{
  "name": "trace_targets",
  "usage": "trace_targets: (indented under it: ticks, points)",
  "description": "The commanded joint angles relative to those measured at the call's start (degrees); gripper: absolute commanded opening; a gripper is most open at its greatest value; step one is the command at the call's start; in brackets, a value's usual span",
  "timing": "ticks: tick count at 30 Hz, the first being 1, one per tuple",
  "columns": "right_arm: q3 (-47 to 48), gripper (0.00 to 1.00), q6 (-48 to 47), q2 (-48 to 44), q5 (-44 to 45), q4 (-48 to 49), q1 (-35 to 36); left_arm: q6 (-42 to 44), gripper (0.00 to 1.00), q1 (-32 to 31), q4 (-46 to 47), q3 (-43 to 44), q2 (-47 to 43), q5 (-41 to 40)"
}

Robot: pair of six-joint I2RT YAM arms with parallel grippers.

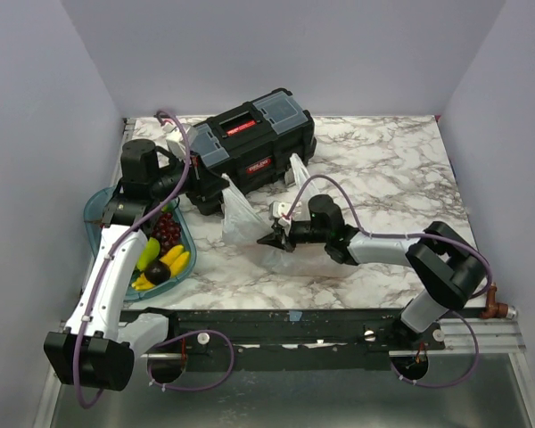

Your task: Place the fake fruits into the plastic bag and tie a complex knot

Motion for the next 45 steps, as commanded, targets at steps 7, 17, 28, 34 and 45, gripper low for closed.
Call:
trace_targets:
  ticks: [7,17,28,34,45]
  points:
    - [-4.09,0.08,-7.07,-3.74,-0.33,-11.56,-0.23,1.09,0.0,4.5,4.01,3.1,0.91,-8.92]
    - [11.48,0.92,26.32,-7.64,14.11,-12.11,-0.07,-15.2,0.0,-0.55,5.38,-1.91,-3.93,-14.74]
    - [26.23,1.0,32.19,0.15,36.49,-13.25,8.68,-22.18,0.0,-5.61,1.73,2.56,-2.13,-24.6]
    - [28.91,1.0,29.66,4.69,53.36,-8.01,12.99,-24.66,0.0,-6.53,1.83,3.11,-1.54,-24.73]
    - [12.71,0.26,12.22,11.91,51.16,8.68,14.48,-25.49,0.0,-5.52,0.16,6.75,-0.94,-28.3]
